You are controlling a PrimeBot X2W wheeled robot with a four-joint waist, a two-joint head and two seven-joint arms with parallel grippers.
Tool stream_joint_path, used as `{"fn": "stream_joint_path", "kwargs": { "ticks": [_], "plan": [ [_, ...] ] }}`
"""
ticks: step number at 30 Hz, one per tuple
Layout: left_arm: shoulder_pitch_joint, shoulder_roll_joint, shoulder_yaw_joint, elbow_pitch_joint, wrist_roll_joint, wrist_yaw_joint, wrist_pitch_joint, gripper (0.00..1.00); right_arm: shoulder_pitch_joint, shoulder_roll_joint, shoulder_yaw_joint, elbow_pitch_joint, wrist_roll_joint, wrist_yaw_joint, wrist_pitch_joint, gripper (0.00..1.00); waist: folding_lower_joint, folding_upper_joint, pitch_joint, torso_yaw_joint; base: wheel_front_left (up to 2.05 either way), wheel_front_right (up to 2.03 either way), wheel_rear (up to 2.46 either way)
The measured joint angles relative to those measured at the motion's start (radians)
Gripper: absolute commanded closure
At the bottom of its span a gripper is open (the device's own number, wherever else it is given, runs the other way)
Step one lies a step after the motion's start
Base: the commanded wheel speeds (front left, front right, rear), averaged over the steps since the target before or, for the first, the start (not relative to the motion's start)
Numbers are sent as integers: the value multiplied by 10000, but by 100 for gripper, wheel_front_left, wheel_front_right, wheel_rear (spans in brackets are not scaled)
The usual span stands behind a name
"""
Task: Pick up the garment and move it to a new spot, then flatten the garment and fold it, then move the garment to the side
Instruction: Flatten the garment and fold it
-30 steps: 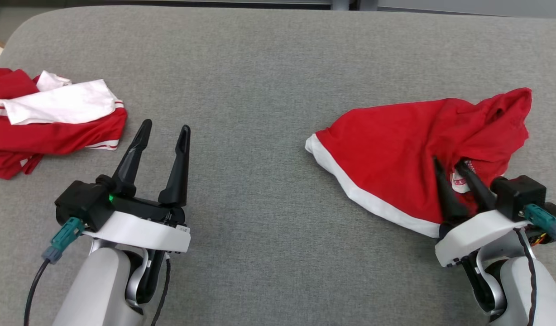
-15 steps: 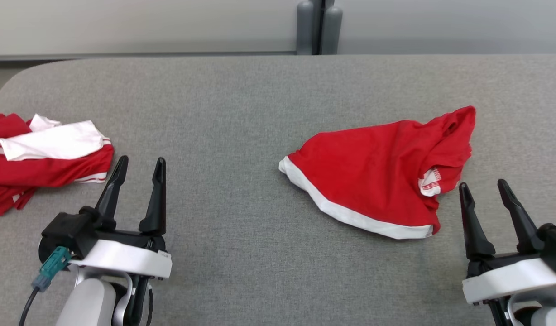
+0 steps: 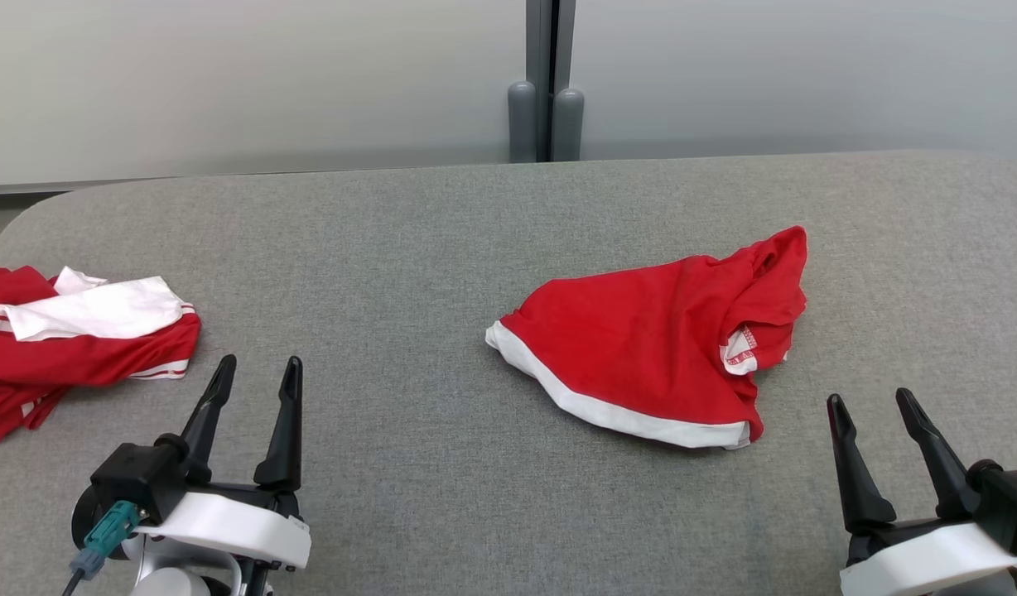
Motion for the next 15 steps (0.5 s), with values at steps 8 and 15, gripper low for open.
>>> {"fn": "stream_joint_path", "kwargs": {
  "ticks": [8,15],
  "plan": [
    [11,61,-31,-102,-42,73,73,0,62,48,13,-94,-13,0,94,0,0,0,11,1,0,0,0],
    [-26,73,-198,-150,-86,58,79,0,67,48,13,-104,15,0,121,0,0,0,52,7,0,0,0]
  ]
}}
